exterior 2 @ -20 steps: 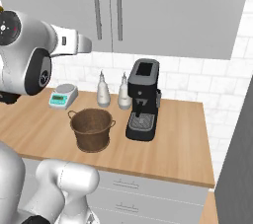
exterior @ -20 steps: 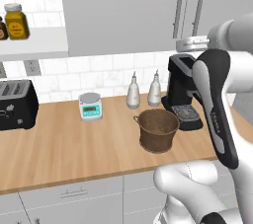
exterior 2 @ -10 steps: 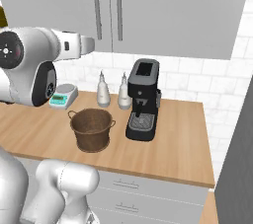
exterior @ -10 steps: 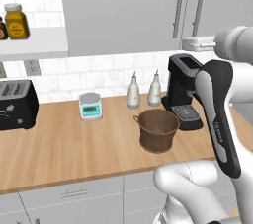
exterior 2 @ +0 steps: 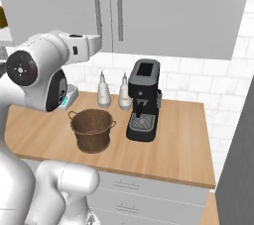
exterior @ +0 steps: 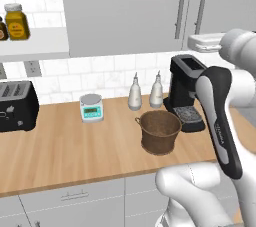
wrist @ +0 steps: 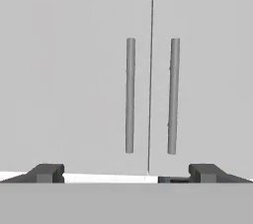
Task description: Open the cabinet, pick up the bread from the cabinet and place it in the basket. Then move the basket to the dining counter.
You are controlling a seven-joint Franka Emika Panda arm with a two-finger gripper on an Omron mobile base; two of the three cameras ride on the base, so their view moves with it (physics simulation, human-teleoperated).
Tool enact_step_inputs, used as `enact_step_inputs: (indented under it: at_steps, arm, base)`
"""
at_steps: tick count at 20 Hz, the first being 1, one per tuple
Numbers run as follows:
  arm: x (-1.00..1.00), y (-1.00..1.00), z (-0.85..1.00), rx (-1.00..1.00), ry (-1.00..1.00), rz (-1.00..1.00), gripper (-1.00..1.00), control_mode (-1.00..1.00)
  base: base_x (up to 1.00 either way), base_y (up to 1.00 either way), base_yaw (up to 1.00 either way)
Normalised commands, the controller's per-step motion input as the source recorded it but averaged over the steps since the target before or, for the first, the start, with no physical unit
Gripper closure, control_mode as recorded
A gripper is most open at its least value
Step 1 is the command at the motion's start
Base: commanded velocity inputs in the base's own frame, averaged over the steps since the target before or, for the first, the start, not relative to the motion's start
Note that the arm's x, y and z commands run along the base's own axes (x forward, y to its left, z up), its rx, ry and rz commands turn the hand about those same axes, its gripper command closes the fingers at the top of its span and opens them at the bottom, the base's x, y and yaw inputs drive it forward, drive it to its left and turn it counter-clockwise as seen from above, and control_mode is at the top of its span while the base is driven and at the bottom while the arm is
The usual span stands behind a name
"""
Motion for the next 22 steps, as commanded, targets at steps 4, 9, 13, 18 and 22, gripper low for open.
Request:
enact_step_inputs:
  at_steps: [4, 9, 13, 18, 22]
  arm:
    - [0.21, -0.08, 0.13, 0.00, 0.00, 0.00, -1.00, -1.00]
    - [0.25, 0.00, 0.05, 0.00, 0.01, 0.00, -1.00, -1.00]
    - [0.48, 0.00, 0.00, 0.00, 0.05, 0.00, -1.00, -1.00]
    - [0.55, 0.00, 0.00, 0.00, 0.09, 0.00, -1.00, -1.00]
    - [0.48, 0.04, 0.00, 0.00, 0.02, 0.00, -1.00, -1.00]
  base:
    - [0.00, 0.00, 0.00]
    - [0.00, 0.00, 0.00]
    - [0.00, 0.00, 0.00]
    - [0.00, 0.00, 0.00]
    - [0.00, 0.00, 0.00]
